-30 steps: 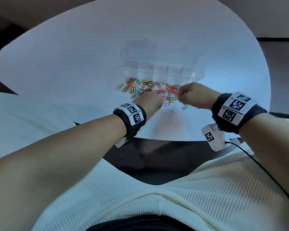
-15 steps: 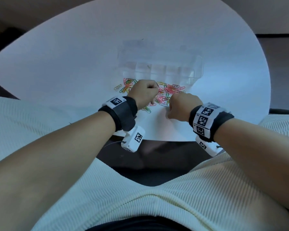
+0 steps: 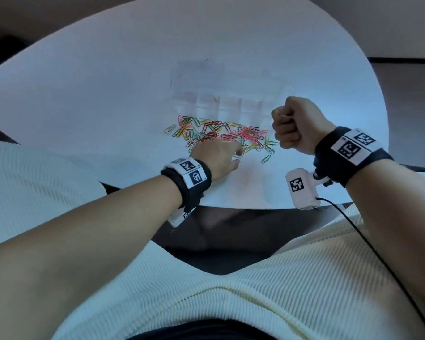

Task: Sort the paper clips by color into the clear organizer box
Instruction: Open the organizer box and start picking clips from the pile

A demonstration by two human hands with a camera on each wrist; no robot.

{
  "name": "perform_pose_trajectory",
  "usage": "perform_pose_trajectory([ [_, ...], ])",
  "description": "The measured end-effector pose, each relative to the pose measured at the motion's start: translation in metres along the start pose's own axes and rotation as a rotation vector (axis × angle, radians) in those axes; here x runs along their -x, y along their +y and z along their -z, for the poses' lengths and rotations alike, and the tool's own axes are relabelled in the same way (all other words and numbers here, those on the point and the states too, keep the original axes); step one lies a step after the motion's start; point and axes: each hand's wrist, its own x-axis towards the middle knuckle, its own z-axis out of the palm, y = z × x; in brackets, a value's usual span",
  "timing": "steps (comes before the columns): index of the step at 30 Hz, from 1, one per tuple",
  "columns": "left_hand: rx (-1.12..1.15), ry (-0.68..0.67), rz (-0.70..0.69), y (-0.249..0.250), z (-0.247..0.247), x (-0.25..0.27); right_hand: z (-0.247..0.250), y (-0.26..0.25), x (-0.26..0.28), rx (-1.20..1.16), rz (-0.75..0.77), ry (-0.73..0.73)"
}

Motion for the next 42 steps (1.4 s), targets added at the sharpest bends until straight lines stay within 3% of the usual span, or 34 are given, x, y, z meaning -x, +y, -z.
perform_pose_trajectory([
  [7, -0.169, -0.068, 0.031, 0.005, -0.006, -0.006, 0.002, -0.012, 0.003, -0.273, 0.034, -0.071],
  [16, -0.331, -0.191, -0.003, 0.017, -0.002, -0.012, 0.013, -0.013, -0.002, -0.387, 0.034, 0.108],
  [25, -0.198, -0.266, 0.018, 0.019, 0.003, -0.013, 0.007, -0.006, -0.007, -0.123, 0.041, 0.195],
  [38, -0.145, -0.270, 0.017, 0.020, -0.003, 0.000, 0.006, -0.009, -0.006, -0.064, 0.047, 0.179],
  [40, -0.049, -0.242, 0.024, 0.018, -0.002, 0.001, 0.006, -0.010, -0.006, -0.063, 0.039, 0.206],
  [42, 0.222, -0.196, 0.054, 0.016, 0.003, 0.000, 0.009, -0.010, -0.008, -0.014, 0.000, 0.272],
])
